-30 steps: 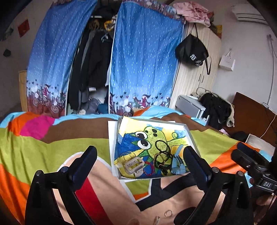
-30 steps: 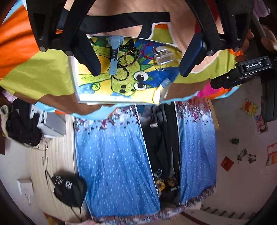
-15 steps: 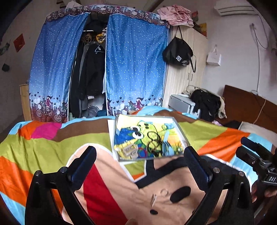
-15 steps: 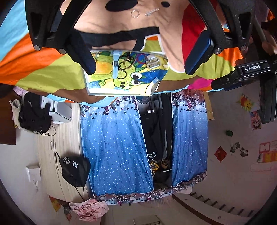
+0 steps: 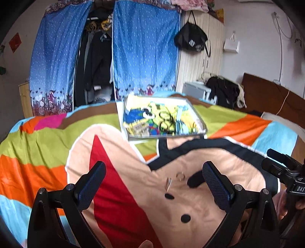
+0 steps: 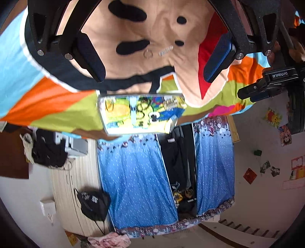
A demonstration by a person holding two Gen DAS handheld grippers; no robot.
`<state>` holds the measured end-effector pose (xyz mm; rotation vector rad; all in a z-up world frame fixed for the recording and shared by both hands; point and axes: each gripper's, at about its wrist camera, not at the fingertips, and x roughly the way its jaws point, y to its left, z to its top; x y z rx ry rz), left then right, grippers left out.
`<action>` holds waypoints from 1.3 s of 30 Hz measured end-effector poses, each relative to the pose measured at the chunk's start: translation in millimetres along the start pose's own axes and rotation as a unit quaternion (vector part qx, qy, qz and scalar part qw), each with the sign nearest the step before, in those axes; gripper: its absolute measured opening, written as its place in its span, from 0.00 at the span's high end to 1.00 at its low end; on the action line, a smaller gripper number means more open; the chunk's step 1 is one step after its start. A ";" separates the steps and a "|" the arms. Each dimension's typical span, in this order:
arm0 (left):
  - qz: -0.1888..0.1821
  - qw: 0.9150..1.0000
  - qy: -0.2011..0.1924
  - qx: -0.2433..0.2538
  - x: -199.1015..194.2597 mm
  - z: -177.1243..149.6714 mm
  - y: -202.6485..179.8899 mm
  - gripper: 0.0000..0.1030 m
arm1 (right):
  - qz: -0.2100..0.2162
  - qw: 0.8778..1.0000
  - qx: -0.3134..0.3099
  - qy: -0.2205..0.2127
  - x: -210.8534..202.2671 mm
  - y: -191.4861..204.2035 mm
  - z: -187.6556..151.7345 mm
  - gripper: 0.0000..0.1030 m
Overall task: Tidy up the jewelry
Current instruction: 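Withdraw both tools from the tray back over the bed, then lower both tools toward the small silver clip and silver ring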
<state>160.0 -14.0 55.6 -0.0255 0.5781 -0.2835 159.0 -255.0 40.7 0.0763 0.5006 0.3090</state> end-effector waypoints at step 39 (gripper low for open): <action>-0.056 0.967 0.239 0.069 196.0 -55.4 1.6 0.04 | -0.012 0.961 0.065 0.267 159.9 -71.4 -55.9 0.00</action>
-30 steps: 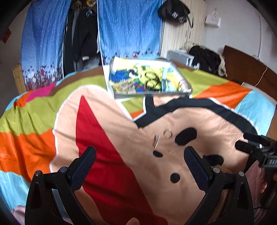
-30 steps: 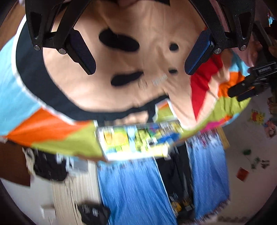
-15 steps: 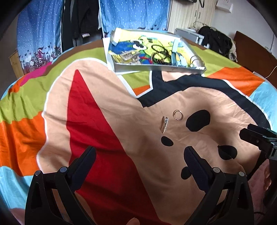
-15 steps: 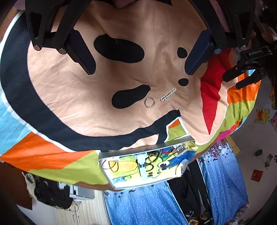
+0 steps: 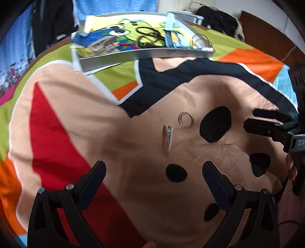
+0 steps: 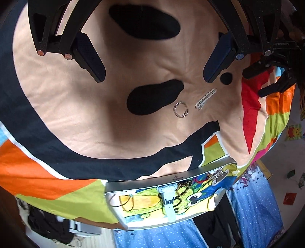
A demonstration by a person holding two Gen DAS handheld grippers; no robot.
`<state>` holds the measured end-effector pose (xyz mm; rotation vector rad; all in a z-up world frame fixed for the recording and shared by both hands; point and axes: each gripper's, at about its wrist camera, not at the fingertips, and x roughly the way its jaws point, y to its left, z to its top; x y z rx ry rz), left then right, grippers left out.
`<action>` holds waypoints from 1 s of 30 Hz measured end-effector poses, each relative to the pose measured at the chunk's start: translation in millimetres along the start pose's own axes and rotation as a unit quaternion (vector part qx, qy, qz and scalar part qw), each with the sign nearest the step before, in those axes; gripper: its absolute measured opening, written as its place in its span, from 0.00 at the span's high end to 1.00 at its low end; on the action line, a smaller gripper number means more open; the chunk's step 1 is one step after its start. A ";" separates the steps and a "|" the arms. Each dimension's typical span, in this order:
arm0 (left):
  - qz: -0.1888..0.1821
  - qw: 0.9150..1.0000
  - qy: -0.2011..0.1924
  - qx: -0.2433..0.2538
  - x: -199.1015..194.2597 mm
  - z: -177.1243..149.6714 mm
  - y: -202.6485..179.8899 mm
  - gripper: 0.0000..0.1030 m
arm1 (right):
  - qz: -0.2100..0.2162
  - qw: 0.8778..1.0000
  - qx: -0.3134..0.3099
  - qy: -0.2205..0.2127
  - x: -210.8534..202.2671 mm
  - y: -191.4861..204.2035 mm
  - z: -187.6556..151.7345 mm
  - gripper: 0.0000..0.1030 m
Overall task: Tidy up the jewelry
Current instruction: 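Lower both tools toward the small silver clip and silver ring, then grasp the silver clip with the left tool while the right tool grasps the silver ring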
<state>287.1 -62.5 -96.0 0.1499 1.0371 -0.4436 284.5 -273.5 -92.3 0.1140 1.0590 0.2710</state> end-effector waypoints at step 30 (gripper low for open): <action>-0.036 0.998 0.043 0.030 58.8 11.9 1.0 0.97 | 0.049 0.994 -0.077 0.052 96.2 9.2 32.0 0.73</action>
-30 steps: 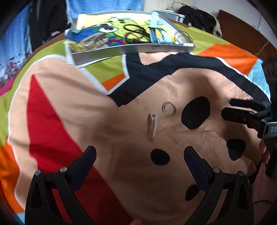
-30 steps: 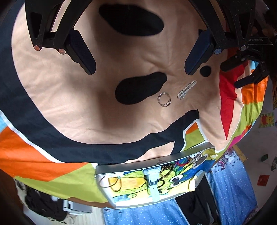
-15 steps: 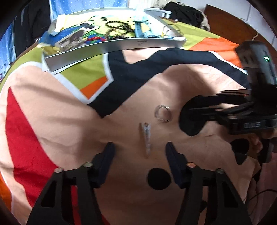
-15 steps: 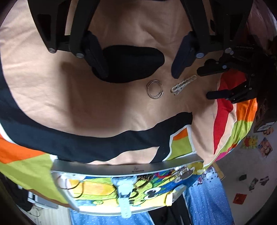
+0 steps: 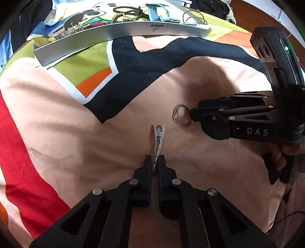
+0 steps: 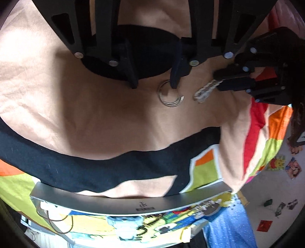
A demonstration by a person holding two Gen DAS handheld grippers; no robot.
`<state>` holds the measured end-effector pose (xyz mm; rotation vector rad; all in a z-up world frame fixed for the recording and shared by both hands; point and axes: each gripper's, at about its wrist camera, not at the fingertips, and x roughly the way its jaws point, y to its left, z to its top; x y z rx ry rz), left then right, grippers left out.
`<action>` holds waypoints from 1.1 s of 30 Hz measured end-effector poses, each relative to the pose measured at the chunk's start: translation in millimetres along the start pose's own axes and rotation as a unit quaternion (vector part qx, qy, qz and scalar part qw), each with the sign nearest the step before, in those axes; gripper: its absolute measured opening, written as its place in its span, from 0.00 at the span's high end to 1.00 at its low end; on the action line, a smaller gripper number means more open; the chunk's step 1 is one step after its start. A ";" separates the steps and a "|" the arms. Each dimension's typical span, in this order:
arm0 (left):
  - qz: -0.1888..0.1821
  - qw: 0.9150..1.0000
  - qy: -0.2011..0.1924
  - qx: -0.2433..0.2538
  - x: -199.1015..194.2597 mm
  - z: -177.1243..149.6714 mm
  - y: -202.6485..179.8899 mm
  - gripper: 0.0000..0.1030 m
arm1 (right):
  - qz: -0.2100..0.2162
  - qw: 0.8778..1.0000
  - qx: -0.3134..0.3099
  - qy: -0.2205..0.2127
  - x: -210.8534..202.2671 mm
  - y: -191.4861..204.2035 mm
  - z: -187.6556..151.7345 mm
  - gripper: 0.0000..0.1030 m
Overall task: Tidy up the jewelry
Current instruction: 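Grasp the silver clip with the left tool while the right tool grasps the silver ring, then carry the clip and ring onto the silver tray and open both tools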
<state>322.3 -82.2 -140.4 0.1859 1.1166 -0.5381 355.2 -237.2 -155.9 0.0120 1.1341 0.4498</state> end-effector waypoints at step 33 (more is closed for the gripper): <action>0.012 0.997 -0.049 -0.052 -19.9 7.0 8.1 0.99 | -0.049 0.998 -0.023 -0.036 -2.7 17.5 17.2 0.94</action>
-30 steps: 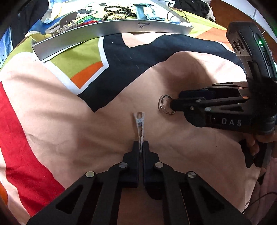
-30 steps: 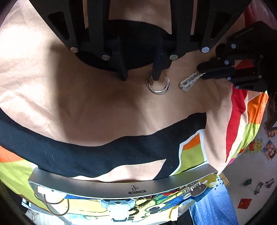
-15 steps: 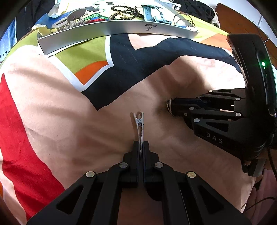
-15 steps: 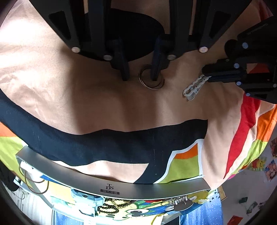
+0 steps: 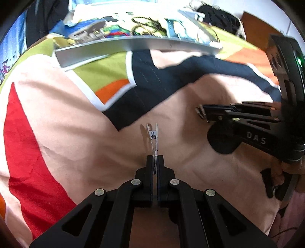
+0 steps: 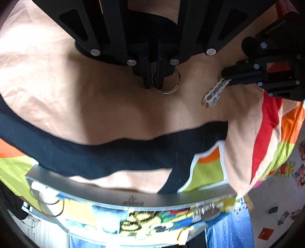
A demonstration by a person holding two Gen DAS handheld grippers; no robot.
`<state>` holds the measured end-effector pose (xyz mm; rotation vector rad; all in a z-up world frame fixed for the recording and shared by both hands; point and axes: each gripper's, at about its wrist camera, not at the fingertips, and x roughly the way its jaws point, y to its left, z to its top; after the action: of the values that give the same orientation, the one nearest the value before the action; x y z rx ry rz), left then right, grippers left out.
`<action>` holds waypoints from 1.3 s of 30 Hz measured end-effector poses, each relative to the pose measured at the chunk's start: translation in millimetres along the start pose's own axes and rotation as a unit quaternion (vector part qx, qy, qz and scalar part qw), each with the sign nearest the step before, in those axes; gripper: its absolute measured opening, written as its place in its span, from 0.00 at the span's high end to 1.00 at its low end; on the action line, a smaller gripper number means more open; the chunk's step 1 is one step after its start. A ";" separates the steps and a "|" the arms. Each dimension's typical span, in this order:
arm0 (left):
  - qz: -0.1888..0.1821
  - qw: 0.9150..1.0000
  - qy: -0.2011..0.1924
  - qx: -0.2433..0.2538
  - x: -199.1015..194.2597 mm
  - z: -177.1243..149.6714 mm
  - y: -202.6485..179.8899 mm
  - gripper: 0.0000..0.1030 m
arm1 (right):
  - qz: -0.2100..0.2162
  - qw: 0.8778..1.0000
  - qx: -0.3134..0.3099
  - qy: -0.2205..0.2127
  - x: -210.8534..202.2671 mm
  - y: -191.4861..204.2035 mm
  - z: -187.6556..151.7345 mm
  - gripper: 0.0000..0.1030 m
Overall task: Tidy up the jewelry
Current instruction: 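Carry the clip and ring onto the silver tray and open both tools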
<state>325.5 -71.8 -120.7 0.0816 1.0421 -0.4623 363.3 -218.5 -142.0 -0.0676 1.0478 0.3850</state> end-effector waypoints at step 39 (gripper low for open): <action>0.018 0.993 -0.077 -0.093 28.0 169.6 36.9 0.98 | -0.091 0.981 0.047 -0.162 -12.3 -71.3 96.1 0.94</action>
<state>490.0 -95.4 -63.3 -0.0991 0.9259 -0.3315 462.2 -265.6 -92.2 -0.0147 0.7296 0.1717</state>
